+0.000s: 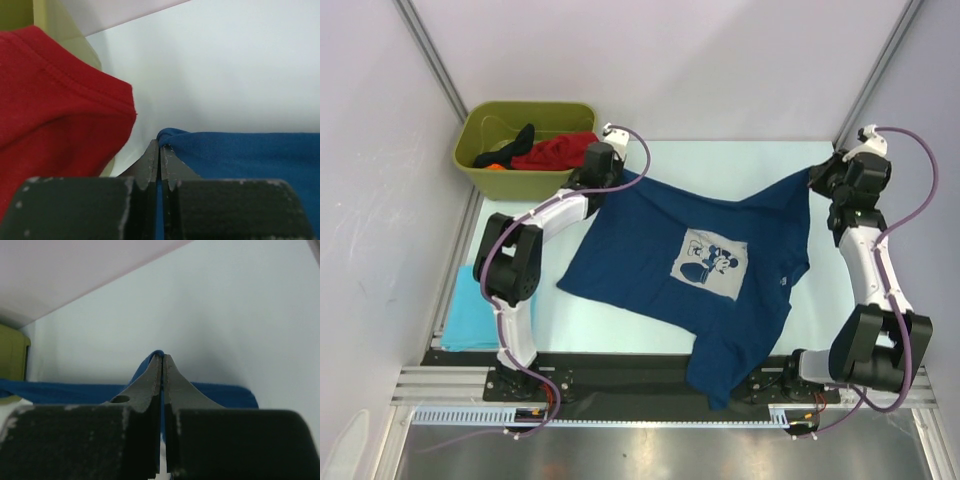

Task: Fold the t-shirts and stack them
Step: Flatten the tshirt out

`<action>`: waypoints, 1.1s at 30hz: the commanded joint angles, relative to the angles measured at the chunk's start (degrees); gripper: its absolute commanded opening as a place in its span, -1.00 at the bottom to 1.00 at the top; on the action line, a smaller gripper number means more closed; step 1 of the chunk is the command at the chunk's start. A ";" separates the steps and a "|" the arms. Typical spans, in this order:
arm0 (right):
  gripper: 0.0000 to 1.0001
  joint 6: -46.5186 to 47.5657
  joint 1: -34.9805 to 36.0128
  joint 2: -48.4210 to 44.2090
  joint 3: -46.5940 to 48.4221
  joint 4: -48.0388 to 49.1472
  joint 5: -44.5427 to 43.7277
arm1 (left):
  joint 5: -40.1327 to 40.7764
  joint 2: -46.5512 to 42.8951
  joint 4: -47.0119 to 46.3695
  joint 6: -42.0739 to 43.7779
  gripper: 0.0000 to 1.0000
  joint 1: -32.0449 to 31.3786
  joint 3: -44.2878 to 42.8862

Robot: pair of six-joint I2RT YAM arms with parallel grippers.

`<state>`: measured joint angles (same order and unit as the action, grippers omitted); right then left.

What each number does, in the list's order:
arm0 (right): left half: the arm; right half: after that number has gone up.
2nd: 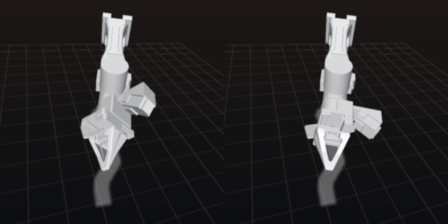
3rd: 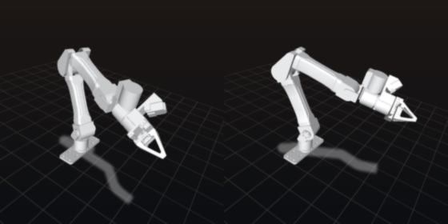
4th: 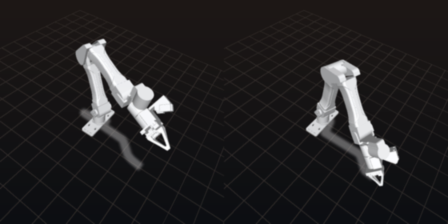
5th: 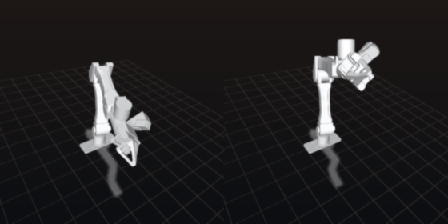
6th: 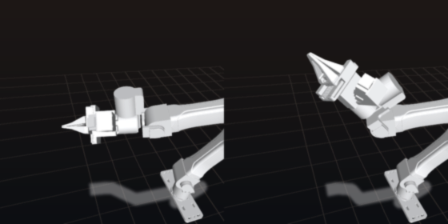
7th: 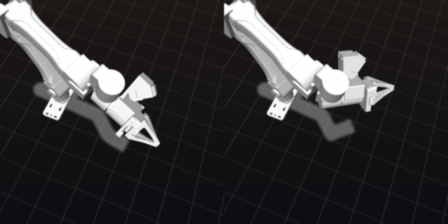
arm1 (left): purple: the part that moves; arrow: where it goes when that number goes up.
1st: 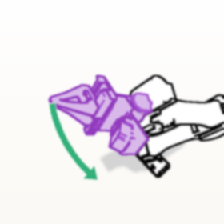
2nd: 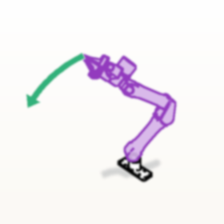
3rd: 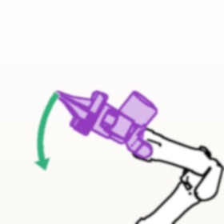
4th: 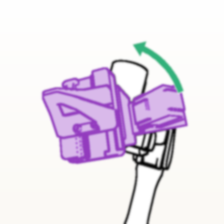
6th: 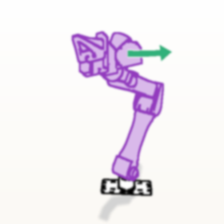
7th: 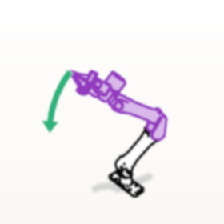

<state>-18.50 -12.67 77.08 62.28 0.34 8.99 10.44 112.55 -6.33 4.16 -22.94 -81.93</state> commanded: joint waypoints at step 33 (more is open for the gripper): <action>-1.00 -7.25 3.44 3.42 16.46 -21.45 -9.62 | 0.81 7.50 16.36 -0.12 -0.98 1.05 -22.30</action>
<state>-23.31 -7.16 77.14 74.28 -26.50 -3.79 11.68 120.44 11.66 5.80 -22.33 -98.45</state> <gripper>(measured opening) 0.010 0.018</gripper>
